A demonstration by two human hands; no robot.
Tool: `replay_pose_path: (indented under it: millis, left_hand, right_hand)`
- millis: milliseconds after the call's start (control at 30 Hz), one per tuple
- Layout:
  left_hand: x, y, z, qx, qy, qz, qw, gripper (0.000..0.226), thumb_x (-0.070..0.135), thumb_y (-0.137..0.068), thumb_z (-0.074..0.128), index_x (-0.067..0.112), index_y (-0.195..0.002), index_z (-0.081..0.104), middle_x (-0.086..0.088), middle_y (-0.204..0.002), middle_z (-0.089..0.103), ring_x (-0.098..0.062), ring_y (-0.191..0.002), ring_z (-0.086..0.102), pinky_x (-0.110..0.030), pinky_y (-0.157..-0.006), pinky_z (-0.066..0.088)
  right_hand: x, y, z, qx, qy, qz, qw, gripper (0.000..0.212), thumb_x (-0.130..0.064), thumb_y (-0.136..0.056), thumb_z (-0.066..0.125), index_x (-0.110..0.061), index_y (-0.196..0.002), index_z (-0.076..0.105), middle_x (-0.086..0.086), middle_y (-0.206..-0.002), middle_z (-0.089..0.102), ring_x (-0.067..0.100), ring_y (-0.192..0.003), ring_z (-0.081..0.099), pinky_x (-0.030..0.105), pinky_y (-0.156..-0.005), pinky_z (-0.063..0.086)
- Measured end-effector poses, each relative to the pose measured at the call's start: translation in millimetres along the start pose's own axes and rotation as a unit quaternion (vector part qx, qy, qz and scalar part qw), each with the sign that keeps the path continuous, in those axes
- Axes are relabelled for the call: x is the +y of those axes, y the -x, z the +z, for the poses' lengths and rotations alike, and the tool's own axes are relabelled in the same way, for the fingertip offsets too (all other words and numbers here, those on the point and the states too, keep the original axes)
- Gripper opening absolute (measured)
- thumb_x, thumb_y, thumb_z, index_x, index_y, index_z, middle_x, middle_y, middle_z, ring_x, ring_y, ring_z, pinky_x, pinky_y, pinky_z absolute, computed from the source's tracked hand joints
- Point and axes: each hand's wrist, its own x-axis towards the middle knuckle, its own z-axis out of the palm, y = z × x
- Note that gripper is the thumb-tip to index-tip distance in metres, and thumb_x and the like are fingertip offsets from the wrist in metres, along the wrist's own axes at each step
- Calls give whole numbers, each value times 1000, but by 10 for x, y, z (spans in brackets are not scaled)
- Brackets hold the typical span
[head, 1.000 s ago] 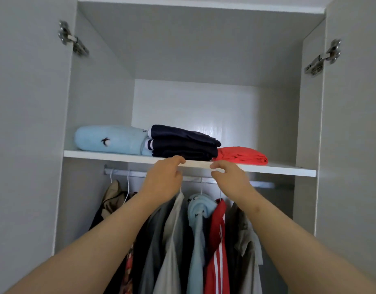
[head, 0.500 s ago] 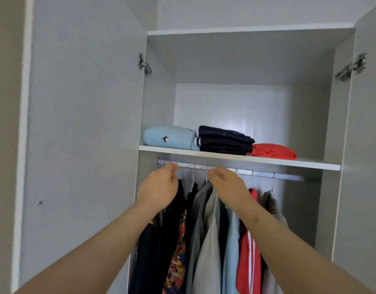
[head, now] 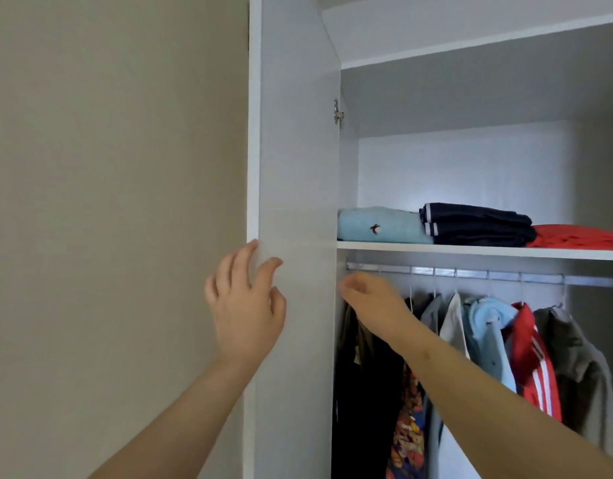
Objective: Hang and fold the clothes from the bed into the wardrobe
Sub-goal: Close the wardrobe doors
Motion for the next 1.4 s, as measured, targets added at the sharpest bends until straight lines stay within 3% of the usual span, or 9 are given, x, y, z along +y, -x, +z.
replay_pose_path:
  millis: [200,400,533,633,767,867,1067,1233,1400]
  left_hand:
    - [-390,25,181,-149,266,-213,928,76,23,-84,64,15,-146,22,-4,-149,33,-22,-133,35,-25,-104,24]
    - [-506,80,226,-205,384,-192,880,28,11,-87,61,27,-110,58,27,-85,62,15,-71,59,0,-60,43]
    - [-444,64,216,-189,376,-215,881,22,9,-83,64,30,-88,56,22,-73,60,-1,-66,61,-6,-53,44]
    - [-317,73,215,-182,387,-234,873,28,6,-80,64,33,-77,57,2,-72,66,-19,-68,63,-32,-63,54]
    - [-43,148,200,-192,407,-215,867,39,18,-79,65,55,-84,55,21,-71,66,-4,-68,65,-12,-57,51]
    - [251,263,274,-188,417,-200,867,50,29,-78,65,53,-119,50,33,-81,64,12,-75,60,-1,-61,43]
    - [928,400,598,-181,465,-121,858,76,29,-77,70,56,-128,20,27,-140,31,3,-132,31,-21,-103,28]
    - [1623,454,1059,-184,485,-99,849,84,23,-73,73,44,-134,19,8,-155,15,-12,-143,14,-38,-115,21]
    - [2375,497,1658,-174,388,-109,899,87,30,-68,74,21,-143,31,-2,-156,14,-23,-144,9,-48,-111,18]
  right_hand:
    - [32,9,303,10,1,43,999,28,-16,-96,45,-19,-123,53,-3,-115,50,7,-96,47,3,-59,34]
    - [74,46,357,22,8,73,997,26,-12,-95,45,-17,-119,54,-3,-105,52,10,-90,50,-5,-56,36]
    - [117,125,331,20,9,98,995,24,-13,-96,44,-17,-117,54,0,-110,50,16,-91,52,-1,-45,37]
    - [179,161,255,19,22,99,995,30,-14,-97,43,-16,-126,51,3,-126,51,10,-93,47,1,-52,38]
    - [326,187,92,34,25,109,993,30,-14,-96,44,-18,-125,53,0,-130,52,7,-101,45,13,-79,33]
    - [518,200,-26,46,24,130,990,29,-11,-96,41,-17,-122,54,0,-124,54,9,-93,49,17,-71,38]
    - [996,166,-423,104,20,166,980,26,-6,-95,41,-13,-115,58,-5,-95,58,4,-72,51,2,-52,38]
    - [1438,113,-949,157,21,185,970,23,-6,-94,43,-14,-108,60,3,-96,60,11,-75,54,12,-60,41]
    - [1943,-5,-1490,180,35,197,963,27,-5,-92,44,-12,-112,61,8,-110,64,24,-100,59,28,-87,45]
